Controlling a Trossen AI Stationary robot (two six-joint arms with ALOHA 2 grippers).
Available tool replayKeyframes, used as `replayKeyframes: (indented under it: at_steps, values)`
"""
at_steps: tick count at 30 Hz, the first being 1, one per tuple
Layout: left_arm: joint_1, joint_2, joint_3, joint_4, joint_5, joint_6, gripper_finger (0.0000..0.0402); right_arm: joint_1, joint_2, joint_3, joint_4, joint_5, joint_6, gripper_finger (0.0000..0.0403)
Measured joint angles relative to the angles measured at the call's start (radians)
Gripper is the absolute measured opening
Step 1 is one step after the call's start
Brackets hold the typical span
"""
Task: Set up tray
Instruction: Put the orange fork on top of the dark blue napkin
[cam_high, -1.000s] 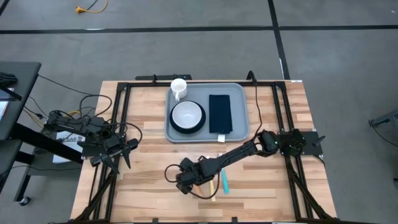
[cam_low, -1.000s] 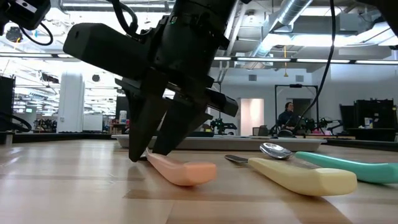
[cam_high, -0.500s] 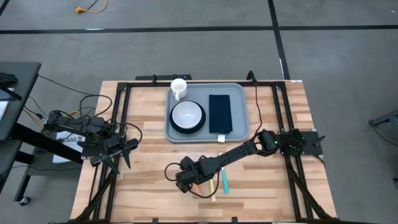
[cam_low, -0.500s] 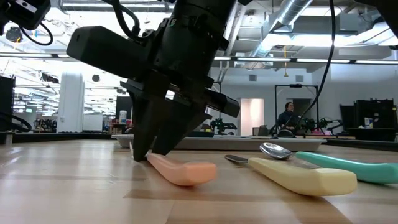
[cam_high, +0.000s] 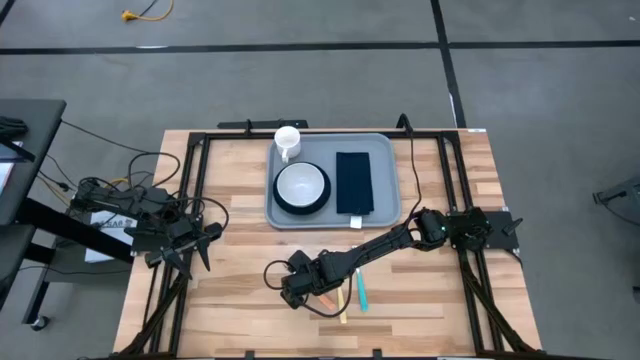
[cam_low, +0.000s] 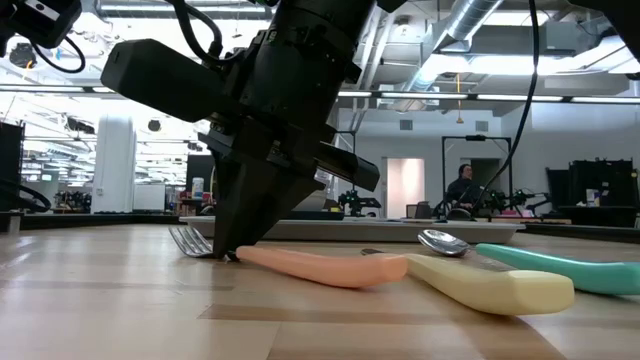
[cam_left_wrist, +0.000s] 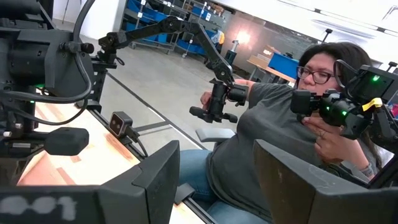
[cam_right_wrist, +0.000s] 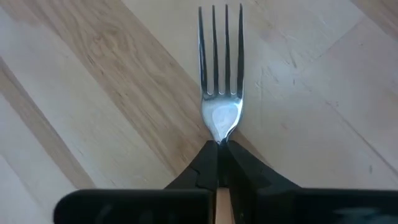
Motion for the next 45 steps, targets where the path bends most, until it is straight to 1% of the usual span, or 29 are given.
replayKeyframes:
  at_steps: [6,11,26,40,45]
  values:
    - [0.0,0.0,0.0,0.0,0.0,0.0,0.0193,0.0,0.0,0.0,0.0,0.002,0.043,0.0015]
    - [0.0,0.0,0.0,0.0,0.0,0.0,0.0193,0.0,0.0,0.0,0.001,0.003,0.067,0.0004]
    - [0.0,0.0,0.0,0.0,0.0,0.001,0.0193,-0.001,0.0,0.003,0.085,0.002,0.087,0.0001]
    - [0.0,0.0,0.0,0.0,0.0,0.001,0.0193,-0.001,0.002,0.109,-0.03,0.005,0.086,0.0001]
    - [0.0,0.0,0.0,0.0,0.0,0.001,0.0193,-0.003,0.002,0.154,-0.092,0.025,0.101,0.0001]
